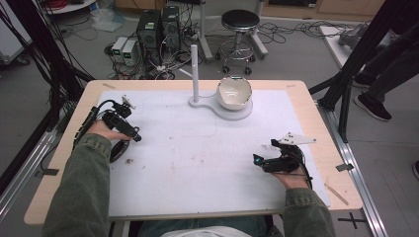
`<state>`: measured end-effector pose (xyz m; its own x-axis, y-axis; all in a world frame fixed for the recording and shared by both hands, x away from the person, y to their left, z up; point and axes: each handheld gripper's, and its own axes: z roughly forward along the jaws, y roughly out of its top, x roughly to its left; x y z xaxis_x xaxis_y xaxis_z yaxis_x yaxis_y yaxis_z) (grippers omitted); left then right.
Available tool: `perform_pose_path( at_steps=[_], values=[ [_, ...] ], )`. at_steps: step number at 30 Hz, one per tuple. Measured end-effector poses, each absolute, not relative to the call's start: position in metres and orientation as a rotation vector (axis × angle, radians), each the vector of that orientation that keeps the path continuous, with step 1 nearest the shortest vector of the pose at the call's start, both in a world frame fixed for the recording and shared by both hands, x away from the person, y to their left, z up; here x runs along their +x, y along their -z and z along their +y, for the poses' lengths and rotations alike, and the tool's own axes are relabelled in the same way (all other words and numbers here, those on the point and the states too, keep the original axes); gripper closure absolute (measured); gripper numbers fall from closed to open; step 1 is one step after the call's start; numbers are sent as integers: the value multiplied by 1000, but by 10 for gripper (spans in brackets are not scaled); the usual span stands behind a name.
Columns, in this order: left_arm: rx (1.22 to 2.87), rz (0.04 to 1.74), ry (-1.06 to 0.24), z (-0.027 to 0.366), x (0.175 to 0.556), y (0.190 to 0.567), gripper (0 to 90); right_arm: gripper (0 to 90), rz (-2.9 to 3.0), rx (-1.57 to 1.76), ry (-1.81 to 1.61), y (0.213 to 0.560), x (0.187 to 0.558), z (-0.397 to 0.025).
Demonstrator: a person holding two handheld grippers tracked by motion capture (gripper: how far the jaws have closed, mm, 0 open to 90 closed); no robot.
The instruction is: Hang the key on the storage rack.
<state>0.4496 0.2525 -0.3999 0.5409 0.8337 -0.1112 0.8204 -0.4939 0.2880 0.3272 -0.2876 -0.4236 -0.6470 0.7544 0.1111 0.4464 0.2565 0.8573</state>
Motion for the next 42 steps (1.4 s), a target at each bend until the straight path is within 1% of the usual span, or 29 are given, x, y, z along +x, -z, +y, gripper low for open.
perform_pose_path(
  at_steps=[4,5,6,8,9,12,13,14,17,19,21,23,26,27,28,29,31,35,39,42],
  values=[
    [2466,1382,-62,255,450,400,262,4,2215,1111,-1342,423,327,-288],
    [2465,1385,-61,255,450,400,288,4,2216,1112,-1340,423,327,-288],
    [2466,1391,-57,255,450,400,288,4,2216,1112,-1340,423,327,-288],
    [2468,1399,-39,255,450,400,332,5,2215,1113,-1338,424,326,-288],
    [2466,1397,-32,255,450,400,332,5,2217,1113,-1337,424,326,-288],
    [2467,1396,-27,255,450,401,368,5,2216,1113,-1336,424,326,-288],
    [2471,1395,-32,255,451,401,393,5,2216,1112,-1336,424,326,-288],
    [2478,1392,-29,255,451,402,393,5,2216,1112,-1336,424,326,-288],
    [2490,1411,-59,254,451,403,475,5,2217,1109,-1333,424,327,-288],
    [2493,1414,-55,254,452,404,515,5,2216,1108,-1335,424,327,-288],
    [2503,1418,-54,255,452,405,524,4,2218,1110,-1334,424,327,-288],
    [2506,1433,-51,255,452,406,556,5,2218,1109,-1335,424,327,-288],
    [2524,1440,-38,255,452,409,636,5,2218,1110,-1335,424,327,-288],
    [2513,1454,-38,255,452,409,646,5,2220,1106,-1333,424,327,-289],
    [2516,1452,-41,255,452,409,689,5,2220,1108,-1332,424,327,-288],
    [2512,1455,-42,256,453,409,756,5,2221,1111,-1330,425,327,-288],
    [2508,1459,-60,256,452,409,800,5,2227,1112,-1327,425,327,-288],
    [2474,1456,-44,260,451,410,823,5,2227,1109,-1325,425,327,-288],
    [2441,1448,-3,265,451,410,824,5,2228,1108,-1326,425,327,-288],
    [2450,1430,12,264,449,409,822,5,2231,1111,-1324,425,327,-288]
  ],
)
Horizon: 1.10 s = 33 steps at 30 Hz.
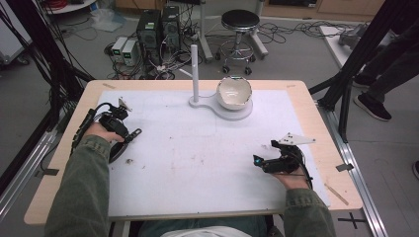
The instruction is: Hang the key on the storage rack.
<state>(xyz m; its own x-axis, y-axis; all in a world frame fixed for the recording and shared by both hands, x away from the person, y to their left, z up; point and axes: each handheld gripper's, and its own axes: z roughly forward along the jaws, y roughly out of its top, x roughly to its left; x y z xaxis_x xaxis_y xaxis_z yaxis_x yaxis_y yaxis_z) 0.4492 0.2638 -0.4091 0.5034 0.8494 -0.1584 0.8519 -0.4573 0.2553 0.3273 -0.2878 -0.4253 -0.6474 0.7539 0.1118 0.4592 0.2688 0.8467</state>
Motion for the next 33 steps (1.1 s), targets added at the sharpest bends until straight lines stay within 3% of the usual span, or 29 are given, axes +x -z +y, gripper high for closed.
perform_pose_path(
  at_steps=[33],
  values=[
    [2441,1165,-115,238,431,341,819,4,2228,1104,-1332,425,327,-287]
  ],
)
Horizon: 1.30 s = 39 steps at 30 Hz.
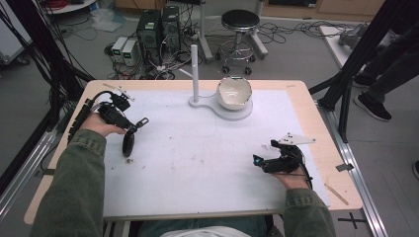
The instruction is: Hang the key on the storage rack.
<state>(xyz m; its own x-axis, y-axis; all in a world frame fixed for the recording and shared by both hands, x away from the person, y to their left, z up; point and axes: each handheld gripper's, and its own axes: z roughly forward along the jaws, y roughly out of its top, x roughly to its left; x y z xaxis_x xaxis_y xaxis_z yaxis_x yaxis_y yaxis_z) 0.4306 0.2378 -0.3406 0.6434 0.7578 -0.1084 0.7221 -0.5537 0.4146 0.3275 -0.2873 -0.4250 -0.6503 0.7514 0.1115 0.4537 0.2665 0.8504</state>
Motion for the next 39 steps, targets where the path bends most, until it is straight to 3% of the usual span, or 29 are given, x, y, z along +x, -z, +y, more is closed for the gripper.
perform_pose_path(
  at_steps=[39],
  values=[
    [2328,1002,-208,188,465,255,819,5,2223,1108,-1346,425,330,-290]
  ],
)
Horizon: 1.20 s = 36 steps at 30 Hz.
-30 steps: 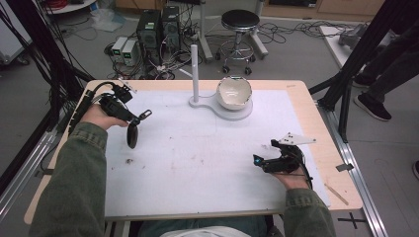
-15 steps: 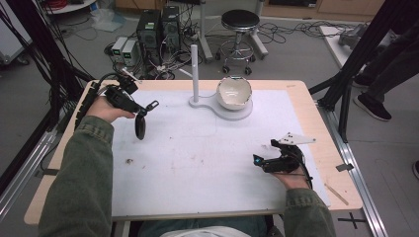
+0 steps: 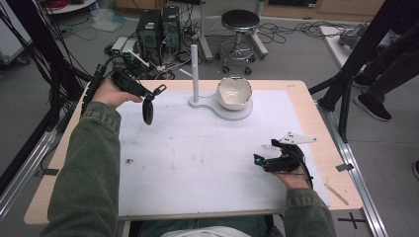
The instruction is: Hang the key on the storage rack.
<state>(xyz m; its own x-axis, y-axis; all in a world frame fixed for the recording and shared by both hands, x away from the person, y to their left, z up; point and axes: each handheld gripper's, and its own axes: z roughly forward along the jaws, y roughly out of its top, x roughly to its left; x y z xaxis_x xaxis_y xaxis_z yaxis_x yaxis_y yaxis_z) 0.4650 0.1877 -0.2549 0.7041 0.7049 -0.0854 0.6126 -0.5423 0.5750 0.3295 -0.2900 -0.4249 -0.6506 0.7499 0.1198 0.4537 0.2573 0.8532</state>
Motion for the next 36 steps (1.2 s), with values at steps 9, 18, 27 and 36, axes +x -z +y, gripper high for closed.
perform_pose_path(
  at_steps=[9,18,27,36],
  values=[
    [2342,964,-236,168,474,234,819,5,2228,1102,-1347,425,330,-290],
    [2389,915,-256,143,488,220,819,5,2231,1096,-1345,426,331,-290],
    [2414,873,-290,112,510,201,819,4,2235,1107,-1348,426,331,-290],
    [2420,895,-328,96,527,202,819,4,2230,1121,-1353,428,332,-295]
  ],
)
